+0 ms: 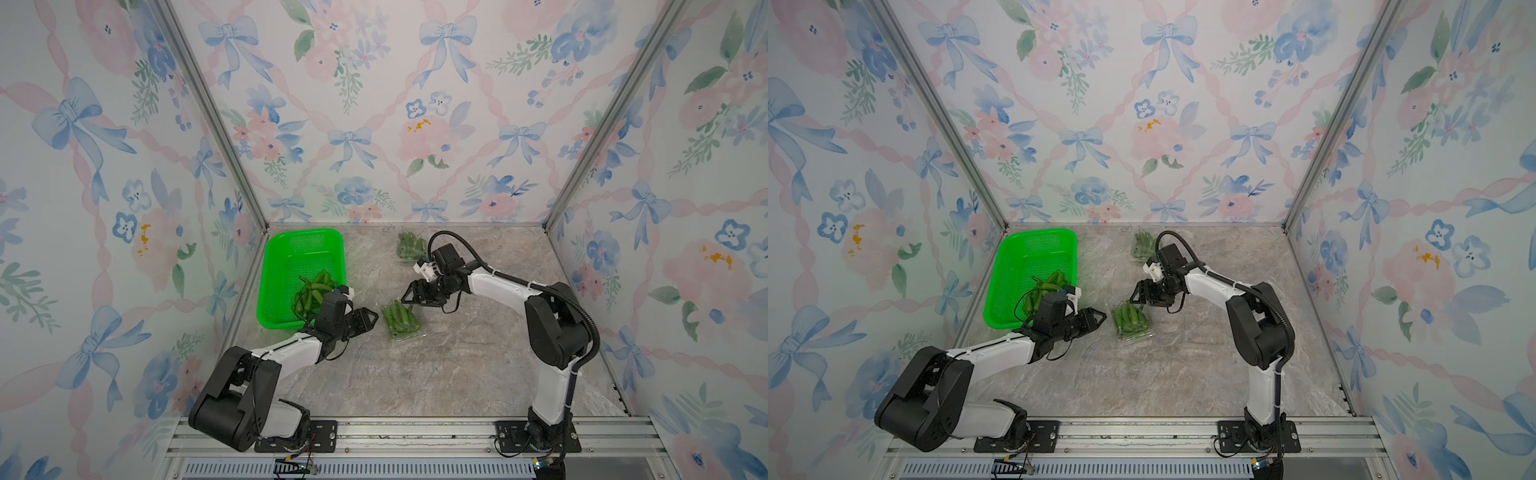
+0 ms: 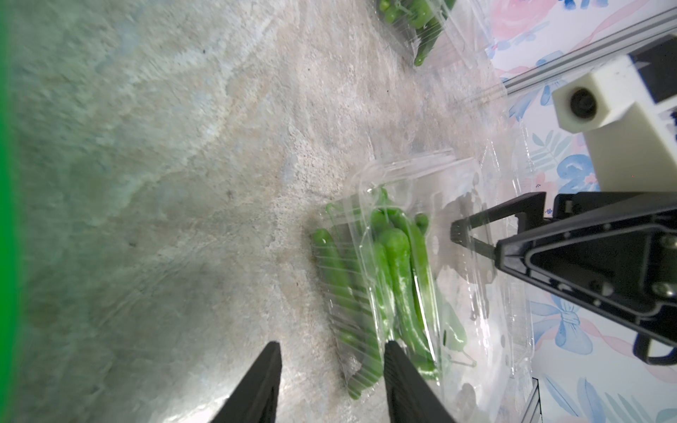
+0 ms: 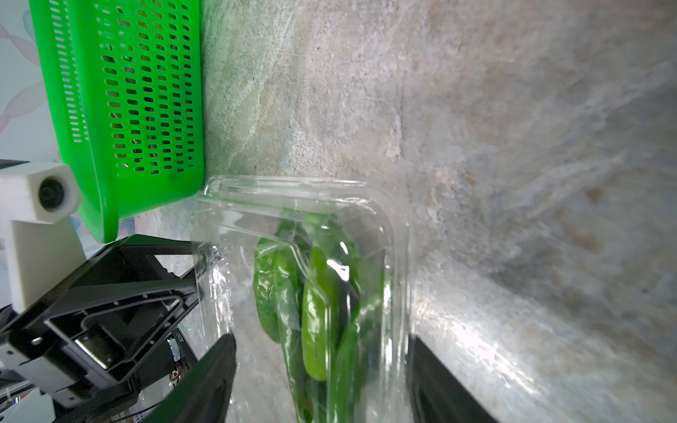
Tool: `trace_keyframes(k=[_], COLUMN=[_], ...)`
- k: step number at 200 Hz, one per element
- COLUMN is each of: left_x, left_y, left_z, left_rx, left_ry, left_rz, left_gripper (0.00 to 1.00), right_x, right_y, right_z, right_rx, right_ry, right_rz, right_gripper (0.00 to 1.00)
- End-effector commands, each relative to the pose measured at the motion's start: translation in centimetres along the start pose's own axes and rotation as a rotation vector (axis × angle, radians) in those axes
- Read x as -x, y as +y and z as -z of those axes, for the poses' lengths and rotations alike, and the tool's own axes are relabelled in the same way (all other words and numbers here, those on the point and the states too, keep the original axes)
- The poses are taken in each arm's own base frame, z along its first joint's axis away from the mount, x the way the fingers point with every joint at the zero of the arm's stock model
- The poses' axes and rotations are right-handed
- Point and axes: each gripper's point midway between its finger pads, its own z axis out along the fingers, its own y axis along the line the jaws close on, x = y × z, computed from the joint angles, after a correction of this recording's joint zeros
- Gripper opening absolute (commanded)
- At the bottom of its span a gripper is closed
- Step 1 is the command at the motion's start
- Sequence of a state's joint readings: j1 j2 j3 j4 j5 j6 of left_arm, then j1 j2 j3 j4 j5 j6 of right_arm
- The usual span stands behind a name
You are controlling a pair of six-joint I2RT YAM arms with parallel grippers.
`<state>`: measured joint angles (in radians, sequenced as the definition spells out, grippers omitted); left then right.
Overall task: Take small green peppers out of containers
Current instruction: Open the packing box at the center of the board.
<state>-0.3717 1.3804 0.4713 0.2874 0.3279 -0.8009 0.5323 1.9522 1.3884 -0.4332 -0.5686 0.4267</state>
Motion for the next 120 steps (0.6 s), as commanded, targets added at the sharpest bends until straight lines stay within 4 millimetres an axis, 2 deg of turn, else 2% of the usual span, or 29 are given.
trace_keyframes(k=[1, 76, 120], left_x=[0.28, 0.85, 0.45], left_y=[-0.47, -1.07, -0.54], left_z=[-0.36, -0.53, -1.12], left_rx=[-0.019, -0.032, -0.017], left_ry=[0.012, 0.007, 0.028], left_rz=[-0.034, -0.039, -0.033], left_gripper=[0.48, 0.49, 0.49], right_x=[-0.10, -0.12, -0.20], right_y=[0.81, 0.91, 1.10], right_z=[0.29, 0.31, 0.00], right_rx=[0.013, 0.019, 0.031], right_ry=[-0.002, 0.000, 0.010], right_rz=[0.008, 0.010, 0.014], right_gripper=[0.72, 0.72, 0.72])
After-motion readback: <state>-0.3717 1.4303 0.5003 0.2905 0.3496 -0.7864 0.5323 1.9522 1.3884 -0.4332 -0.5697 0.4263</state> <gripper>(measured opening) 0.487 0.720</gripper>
